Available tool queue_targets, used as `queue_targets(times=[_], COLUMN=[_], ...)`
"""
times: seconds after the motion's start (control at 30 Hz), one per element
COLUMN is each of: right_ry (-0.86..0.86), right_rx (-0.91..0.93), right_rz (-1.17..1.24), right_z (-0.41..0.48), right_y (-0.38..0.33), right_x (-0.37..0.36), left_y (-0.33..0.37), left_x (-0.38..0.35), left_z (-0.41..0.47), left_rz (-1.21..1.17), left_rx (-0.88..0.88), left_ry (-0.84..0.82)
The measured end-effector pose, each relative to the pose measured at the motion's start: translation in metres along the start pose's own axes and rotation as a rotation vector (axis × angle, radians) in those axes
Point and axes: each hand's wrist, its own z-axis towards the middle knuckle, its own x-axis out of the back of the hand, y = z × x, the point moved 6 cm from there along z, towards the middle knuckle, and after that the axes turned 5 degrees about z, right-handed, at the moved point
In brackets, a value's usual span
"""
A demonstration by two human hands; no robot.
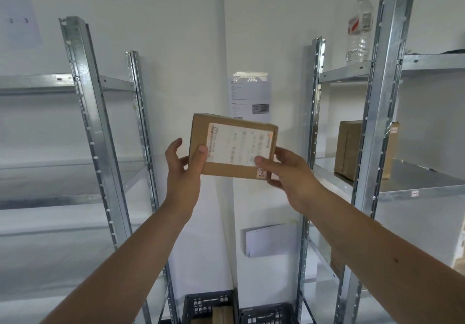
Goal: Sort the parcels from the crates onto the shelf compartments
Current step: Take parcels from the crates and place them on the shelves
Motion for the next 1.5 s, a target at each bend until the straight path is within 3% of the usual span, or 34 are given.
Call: queue_targets(times=[0.17,0.43,0.6,0.7,0.8,1.0,1.23,1.5], right_ry=[-0.109,-0.102,-0.118,-0.109,-0.07,0.045,0.167,0.314], right_rx=[-0.008,0.031,0.047,0.059,0.072,0.11,0.193,0.21], right_rz=[0.137,0.248,0.186,0.179,0.088,-0.005,-0.093,-0.138], right_z=[0.003,0.006,0.001,-0.008,-0.014,-0.026,-0.039,-0.086], right_y=[-0.005,-0.01,-0.01,-0.013,-0.017,-0.024,-0.054,-0.075], right_x=[-0.002,0.004,-0.003,-0.008,-0.01,-0.013,0.005,0.066], left_y=[0.002,0.006,0.017,0.025,0.035,0.04,0.052,0.048], left_x=[-0.006,-0.012,-0.02,-0.023,-0.025,-0.028,-0.058,-0.125], left_z=[-0.003,-0.013,-0.018,-0.02,-0.027,-0.033,-0.036,-0.053], left_rz=[-0.098,-0.09,-0.11,0.063,0.192,0.109,0.071,0.0], left_rx=[0.012,0.061,0.162,0.138,0.049,-0.17,-0.135,-0.033], left_ry=[-0.1,-0.209,-0.163,-0.115,-0.073,-0.022,-0.117,-0.336])
